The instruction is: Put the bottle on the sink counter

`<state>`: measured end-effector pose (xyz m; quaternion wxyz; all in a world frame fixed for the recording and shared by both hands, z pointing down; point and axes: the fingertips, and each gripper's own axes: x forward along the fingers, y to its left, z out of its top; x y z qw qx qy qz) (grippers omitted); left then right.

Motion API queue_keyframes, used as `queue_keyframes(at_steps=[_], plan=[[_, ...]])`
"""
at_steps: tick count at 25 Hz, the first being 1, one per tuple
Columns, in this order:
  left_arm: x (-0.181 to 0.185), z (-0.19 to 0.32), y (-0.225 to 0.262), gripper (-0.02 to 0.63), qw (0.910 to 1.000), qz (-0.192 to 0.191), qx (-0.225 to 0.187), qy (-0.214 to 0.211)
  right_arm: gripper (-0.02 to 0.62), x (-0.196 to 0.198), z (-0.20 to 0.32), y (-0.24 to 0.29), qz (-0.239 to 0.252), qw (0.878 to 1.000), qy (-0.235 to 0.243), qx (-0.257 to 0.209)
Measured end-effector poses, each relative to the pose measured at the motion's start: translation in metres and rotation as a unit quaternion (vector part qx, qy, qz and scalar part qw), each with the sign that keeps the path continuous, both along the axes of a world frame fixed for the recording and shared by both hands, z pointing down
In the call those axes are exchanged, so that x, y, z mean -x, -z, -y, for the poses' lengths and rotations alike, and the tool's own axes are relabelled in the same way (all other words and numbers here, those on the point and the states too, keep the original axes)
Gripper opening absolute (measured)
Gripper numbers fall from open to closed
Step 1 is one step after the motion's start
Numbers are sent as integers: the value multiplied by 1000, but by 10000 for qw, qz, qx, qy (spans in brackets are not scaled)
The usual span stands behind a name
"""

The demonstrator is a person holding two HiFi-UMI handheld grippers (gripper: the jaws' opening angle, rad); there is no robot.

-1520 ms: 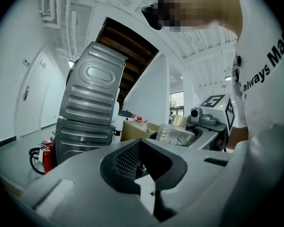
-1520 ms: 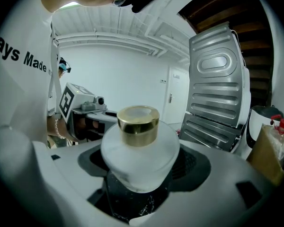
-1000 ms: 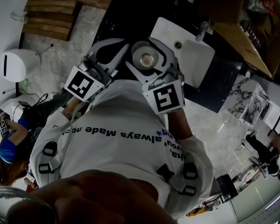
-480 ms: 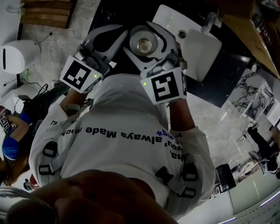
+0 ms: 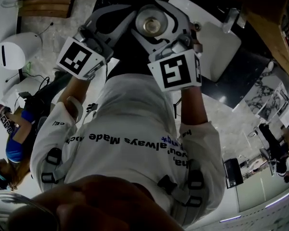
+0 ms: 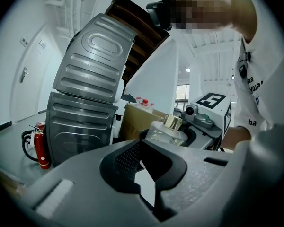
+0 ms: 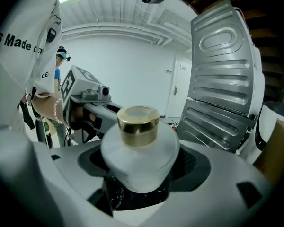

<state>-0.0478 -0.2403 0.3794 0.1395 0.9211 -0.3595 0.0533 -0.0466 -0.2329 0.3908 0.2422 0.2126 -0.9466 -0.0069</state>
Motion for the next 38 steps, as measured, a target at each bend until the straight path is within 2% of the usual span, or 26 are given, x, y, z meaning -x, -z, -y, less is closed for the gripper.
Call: queue_keyframes(at_steps=[4,8,15,19,22,38], plan=[[3,17,-25,3,10000,84,17,3,337,2,22,-27,-180,9997,-53,153],[2,35,-58,3,9993,293,232,56,337,4,41,-61,-73,9994,-114,312],[3,66,-113,3,9970,628,455,60,337,3,78,-117,-242,9982,-274,485],[3,84,-141,2,9962,795,361,-35,337,2,95,-146,-264,9976,-336,536],[4,92,-161,2,9947,889,523,-32,337,2,104,-165,-295,9970,-409,582],[-4,113,-217,3,9880,1239,919,83,337,-8,125,-221,-411,9941,-562,828]])
